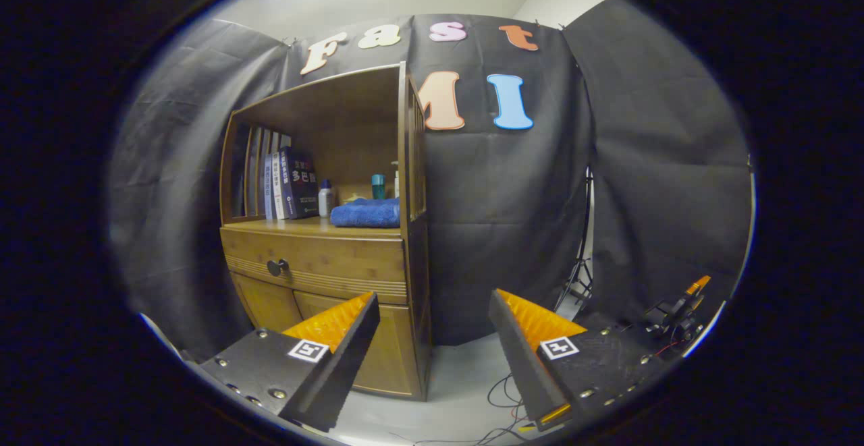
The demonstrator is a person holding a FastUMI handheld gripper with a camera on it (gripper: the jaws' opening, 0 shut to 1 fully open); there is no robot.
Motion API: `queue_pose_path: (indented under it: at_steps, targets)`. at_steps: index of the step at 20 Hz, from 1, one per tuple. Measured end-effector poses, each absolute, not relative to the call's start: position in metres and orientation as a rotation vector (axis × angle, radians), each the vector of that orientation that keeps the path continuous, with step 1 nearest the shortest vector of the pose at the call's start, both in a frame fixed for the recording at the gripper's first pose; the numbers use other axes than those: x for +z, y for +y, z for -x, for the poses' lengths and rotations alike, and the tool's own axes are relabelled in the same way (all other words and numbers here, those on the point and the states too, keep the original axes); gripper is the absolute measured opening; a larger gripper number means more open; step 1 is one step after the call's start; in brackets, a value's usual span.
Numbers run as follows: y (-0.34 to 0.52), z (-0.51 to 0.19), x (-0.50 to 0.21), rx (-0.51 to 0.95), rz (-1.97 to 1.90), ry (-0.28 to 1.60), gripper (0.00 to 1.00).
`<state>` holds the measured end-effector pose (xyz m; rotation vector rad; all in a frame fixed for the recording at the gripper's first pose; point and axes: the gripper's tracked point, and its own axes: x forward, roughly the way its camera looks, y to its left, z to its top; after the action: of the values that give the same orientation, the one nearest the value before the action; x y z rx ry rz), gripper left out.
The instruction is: Pull open the drawer, take out the items inside it, and place them on the countertop above the cabinet.
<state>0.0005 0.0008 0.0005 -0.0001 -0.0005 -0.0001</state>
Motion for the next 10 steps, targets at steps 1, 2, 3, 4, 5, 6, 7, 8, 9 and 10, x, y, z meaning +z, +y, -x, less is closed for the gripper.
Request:
queue_pose_path:
  at_steps: [1, 2, 3, 4, 5, 6, 7, 8, 9, 10]
  targets:
    - [0.0002, -0.0003, -0.0001, 0.0, 0.0, 0.0, 0.98]
    - [0.0003, -0.0003, 0.0007, 0.0, 0.0, 0.0, 0.98]
    - [0.0006, 0.0, 0.0001, 0.0, 0.0, 0.0, 0.98]
    - [0.0003, -0.0005, 0.0009, 0.0, 0.0, 0.0, 0.98]
    - [0.0007, -0.0003, 0.0003, 0.0, 0.001, 0.001, 0.98]
    - [0.0006, -0.0005, 0.0003, 0.0, 0.001, 0.001, 0.98]
    - [0.0005, -0.0006, 0.0001, 0.001, 0.001, 0.002, 0.98]
    - [0.0008, -0.0055, 0.0033, 0.002, 0.0, -0.006, 0.98]
    - [0.0009, -0.0051, -0.0004, 0.002, 0.001, 0.0, 0.98]
    - [0.0007, -0.008, -0.0007, 0.002, 0.002, -0.001, 0.98]
